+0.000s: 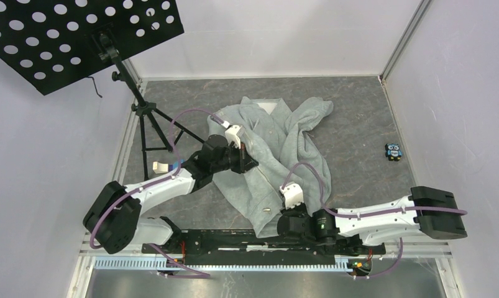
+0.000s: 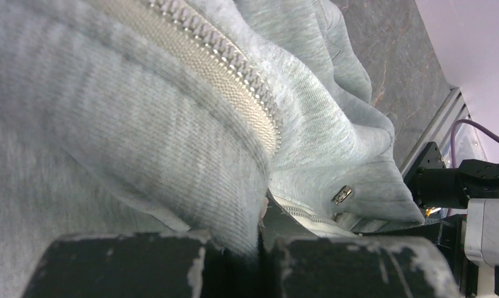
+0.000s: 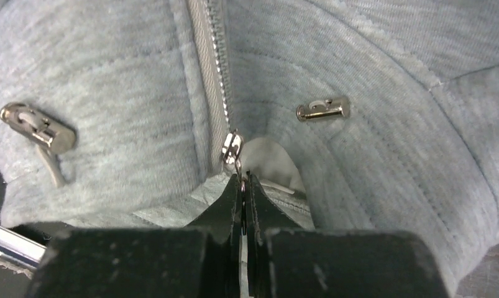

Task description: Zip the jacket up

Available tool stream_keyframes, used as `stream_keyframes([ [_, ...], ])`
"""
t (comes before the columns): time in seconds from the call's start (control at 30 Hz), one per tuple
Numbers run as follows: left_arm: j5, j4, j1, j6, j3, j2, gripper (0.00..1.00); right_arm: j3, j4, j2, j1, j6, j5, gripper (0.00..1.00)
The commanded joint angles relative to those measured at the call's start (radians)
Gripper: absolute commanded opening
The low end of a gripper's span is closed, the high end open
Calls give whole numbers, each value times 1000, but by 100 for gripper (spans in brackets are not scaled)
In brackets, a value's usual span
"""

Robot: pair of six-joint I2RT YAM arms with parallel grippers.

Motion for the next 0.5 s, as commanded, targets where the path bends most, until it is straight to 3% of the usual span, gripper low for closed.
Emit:
stream_keyframes([
  [0.0,-188,115,38,127,111,2,2,-62,-205,-40,77,152,-20,0],
  [0.1,-143,107,38,125,125,16,2,-115,-169,-134,134,162,19,0],
  [0.23,32,72,37,109,155,57,2,-146,-120,-342,143,97,83,4],
  [0.33,132,25,36,81,165,72,5,-119,-177,-464,142,52,148,36],
  [0.47,208,-45,37,24,169,85,20,-44,-252,-566,141,-28,216,60],
])
